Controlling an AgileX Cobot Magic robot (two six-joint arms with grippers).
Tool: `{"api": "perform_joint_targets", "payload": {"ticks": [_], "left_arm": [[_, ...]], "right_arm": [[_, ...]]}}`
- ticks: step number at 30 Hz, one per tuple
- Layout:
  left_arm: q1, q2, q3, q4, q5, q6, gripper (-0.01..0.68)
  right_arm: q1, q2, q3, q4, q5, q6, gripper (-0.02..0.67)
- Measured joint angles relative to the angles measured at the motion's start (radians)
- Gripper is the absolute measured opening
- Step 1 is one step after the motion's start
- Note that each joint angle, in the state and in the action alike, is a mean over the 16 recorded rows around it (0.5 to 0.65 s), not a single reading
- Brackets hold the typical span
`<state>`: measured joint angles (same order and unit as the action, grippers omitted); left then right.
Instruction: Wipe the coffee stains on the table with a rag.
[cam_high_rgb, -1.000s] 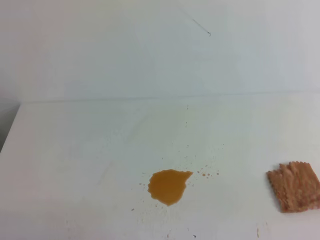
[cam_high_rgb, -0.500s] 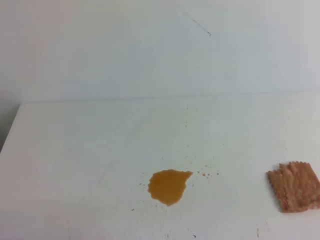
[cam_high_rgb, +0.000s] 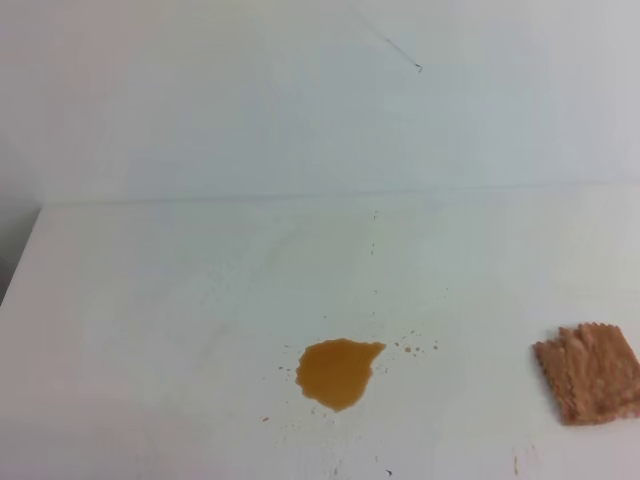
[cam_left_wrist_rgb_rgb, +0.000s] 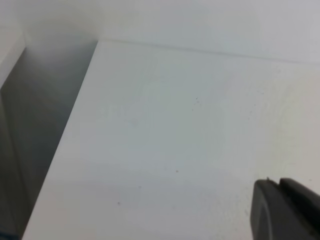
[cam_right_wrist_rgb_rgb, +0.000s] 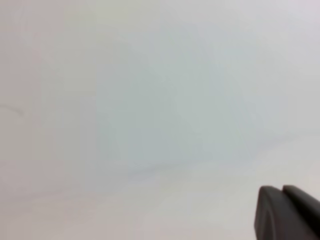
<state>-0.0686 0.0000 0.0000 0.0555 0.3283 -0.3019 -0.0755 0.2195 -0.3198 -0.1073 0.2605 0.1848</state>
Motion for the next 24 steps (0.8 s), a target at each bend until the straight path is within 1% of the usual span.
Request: {"api": "perform_joint_targets", "payload": {"ticks": [3, 7, 12, 16, 19, 24], "left_arm": [[0.0, 0.0, 0.0, 0.0, 0.0, 0.0, -0.001], [0.0, 0.0, 0.0, 0.0, 0.0, 0.0, -0.001], [0.0, 0.0, 0.0, 0.0, 0.0, 0.0, -0.001], [0.0, 0.0, 0.0, 0.0, 0.0, 0.0, -0.001], [0.0, 0.0, 0.0, 0.0, 0.0, 0.0, -0.001], [0.0, 0.0, 0.0, 0.0, 0.0, 0.0, -0.001]], "right_arm": [[0.0, 0.133, -0.117, 0.113, 0.122, -0.137, -0.002], [0.0, 0.345, -0.247, 0.296, 0.221, -0.379, -0.001], [0.005, 0.637, -0.349, 0.496, 0.267, -0.665, 0.001], [0.028, 0.853, -0.385, 0.577, 0.252, -0.798, 0.014], [0.055, 0.997, -0.401, 0.589, 0.234, -0.838, 0.07], [0.105, 1.195, -0.428, 0.563, 0.206, -0.847, 0.233]]}}
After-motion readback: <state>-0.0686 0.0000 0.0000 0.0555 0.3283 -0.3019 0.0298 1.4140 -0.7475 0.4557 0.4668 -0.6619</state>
